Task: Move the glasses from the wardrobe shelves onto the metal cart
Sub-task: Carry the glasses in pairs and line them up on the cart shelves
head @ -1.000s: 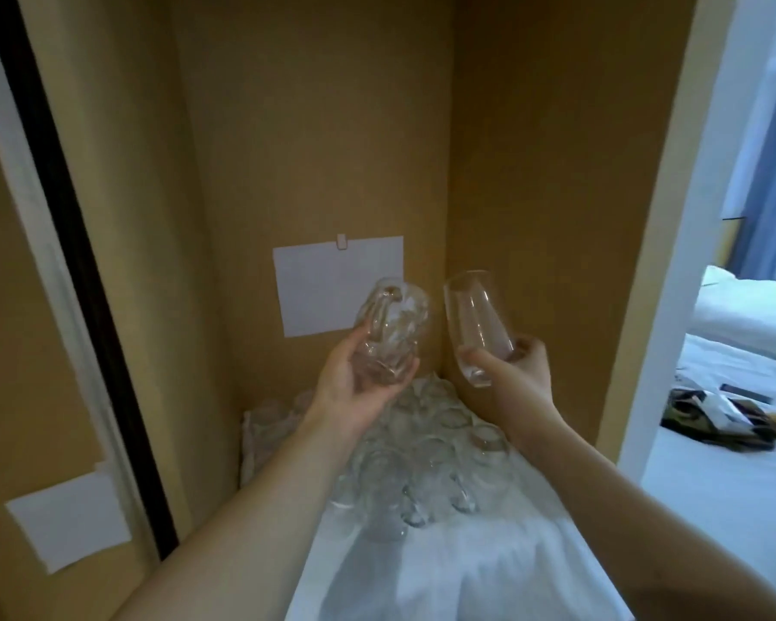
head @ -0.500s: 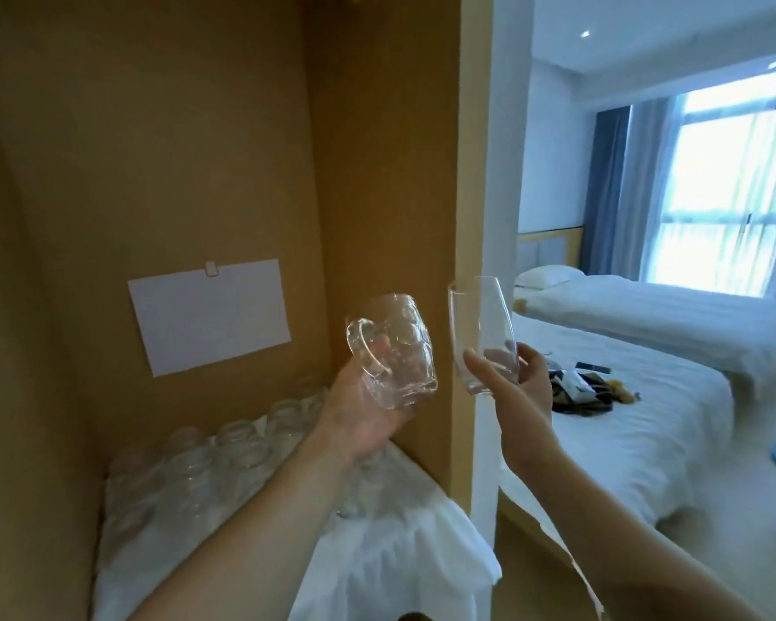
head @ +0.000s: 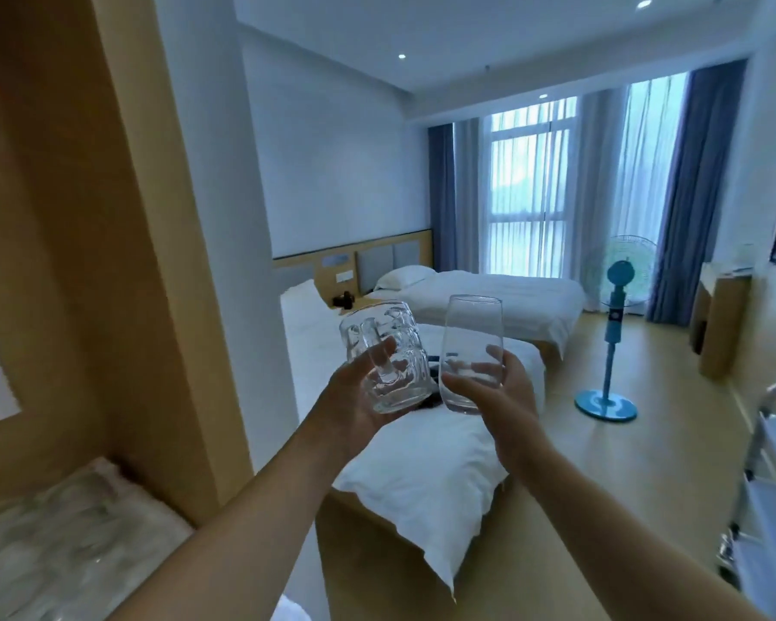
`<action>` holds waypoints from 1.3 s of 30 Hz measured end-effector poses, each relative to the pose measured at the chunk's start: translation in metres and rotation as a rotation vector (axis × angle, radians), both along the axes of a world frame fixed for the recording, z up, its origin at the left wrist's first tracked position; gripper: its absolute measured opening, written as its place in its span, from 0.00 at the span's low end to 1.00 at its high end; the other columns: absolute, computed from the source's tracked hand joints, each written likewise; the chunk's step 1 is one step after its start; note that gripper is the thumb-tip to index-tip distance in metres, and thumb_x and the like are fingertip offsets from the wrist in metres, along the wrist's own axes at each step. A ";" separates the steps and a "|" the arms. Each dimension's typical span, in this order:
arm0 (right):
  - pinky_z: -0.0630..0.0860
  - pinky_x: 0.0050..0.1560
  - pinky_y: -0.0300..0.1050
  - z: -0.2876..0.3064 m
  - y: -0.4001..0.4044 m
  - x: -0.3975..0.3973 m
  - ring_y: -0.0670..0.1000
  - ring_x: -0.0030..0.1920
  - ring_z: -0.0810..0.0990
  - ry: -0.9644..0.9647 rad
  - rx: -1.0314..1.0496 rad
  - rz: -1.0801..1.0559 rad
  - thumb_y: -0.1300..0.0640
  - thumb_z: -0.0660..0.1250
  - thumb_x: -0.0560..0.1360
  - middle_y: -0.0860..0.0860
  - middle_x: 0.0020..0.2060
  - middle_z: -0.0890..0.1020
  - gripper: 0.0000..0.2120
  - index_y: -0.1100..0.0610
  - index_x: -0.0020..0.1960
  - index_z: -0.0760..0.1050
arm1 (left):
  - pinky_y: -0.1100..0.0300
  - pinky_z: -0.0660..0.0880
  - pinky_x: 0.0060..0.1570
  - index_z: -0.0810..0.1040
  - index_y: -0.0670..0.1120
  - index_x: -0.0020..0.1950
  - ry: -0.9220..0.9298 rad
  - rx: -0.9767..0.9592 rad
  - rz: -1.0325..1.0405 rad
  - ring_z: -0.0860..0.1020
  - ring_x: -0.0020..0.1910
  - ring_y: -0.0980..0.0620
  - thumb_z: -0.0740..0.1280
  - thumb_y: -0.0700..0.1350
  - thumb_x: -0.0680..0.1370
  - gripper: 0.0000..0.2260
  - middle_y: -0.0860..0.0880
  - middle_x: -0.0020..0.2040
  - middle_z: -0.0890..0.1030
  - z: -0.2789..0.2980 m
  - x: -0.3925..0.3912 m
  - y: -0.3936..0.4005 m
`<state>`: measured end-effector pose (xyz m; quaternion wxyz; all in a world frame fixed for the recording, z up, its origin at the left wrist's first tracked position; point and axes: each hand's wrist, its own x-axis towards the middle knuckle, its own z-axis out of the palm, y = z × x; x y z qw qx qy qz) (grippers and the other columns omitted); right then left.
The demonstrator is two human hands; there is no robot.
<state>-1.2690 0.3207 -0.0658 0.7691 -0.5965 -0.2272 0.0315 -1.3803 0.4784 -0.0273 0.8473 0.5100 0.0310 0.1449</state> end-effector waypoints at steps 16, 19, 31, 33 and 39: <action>0.81 0.53 0.51 -0.054 -0.190 0.148 0.53 0.56 0.79 0.150 -0.115 -0.336 0.54 0.82 0.63 0.55 0.58 0.75 0.39 0.50 0.68 0.66 | 0.48 0.82 0.48 0.77 0.39 0.68 0.177 0.091 -0.234 0.83 0.54 0.38 0.84 0.48 0.58 0.41 0.37 0.58 0.83 -0.051 0.213 -0.148; 0.78 0.41 0.38 -0.068 -0.205 0.168 0.48 0.54 0.78 0.183 -0.126 -0.401 0.57 0.82 0.66 0.53 0.57 0.75 0.37 0.50 0.68 0.65 | 0.41 0.81 0.55 0.77 0.41 0.69 0.157 0.116 -0.301 0.82 0.59 0.36 0.87 0.50 0.53 0.47 0.36 0.61 0.82 -0.060 0.245 -0.160; 0.81 0.55 0.58 -0.088 -0.241 0.264 0.58 0.55 0.81 0.281 -0.124 -0.739 0.56 0.84 0.63 0.57 0.57 0.76 0.41 0.53 0.68 0.65 | 0.38 0.79 0.58 0.77 0.44 0.68 0.194 0.176 -0.609 0.83 0.54 0.39 0.80 0.50 0.65 0.32 0.38 0.61 0.82 -0.092 0.424 -0.196; 0.81 0.46 0.48 -0.086 -0.241 0.280 0.56 0.54 0.80 0.283 -0.109 -0.783 0.60 0.82 0.66 0.57 0.57 0.75 0.40 0.55 0.71 0.64 | 0.36 0.78 0.59 0.75 0.44 0.69 0.203 0.188 -0.640 0.83 0.54 0.39 0.81 0.51 0.62 0.38 0.40 0.58 0.84 -0.095 0.455 -0.199; 0.81 0.47 0.46 -0.092 -0.234 0.322 0.54 0.55 0.80 0.299 -0.145 -0.891 0.57 0.81 0.67 0.56 0.58 0.75 0.40 0.53 0.72 0.64 | 0.40 0.81 0.53 0.73 0.46 0.70 0.239 0.233 -0.730 0.84 0.55 0.39 0.85 0.54 0.59 0.42 0.40 0.60 0.83 -0.104 0.530 -0.199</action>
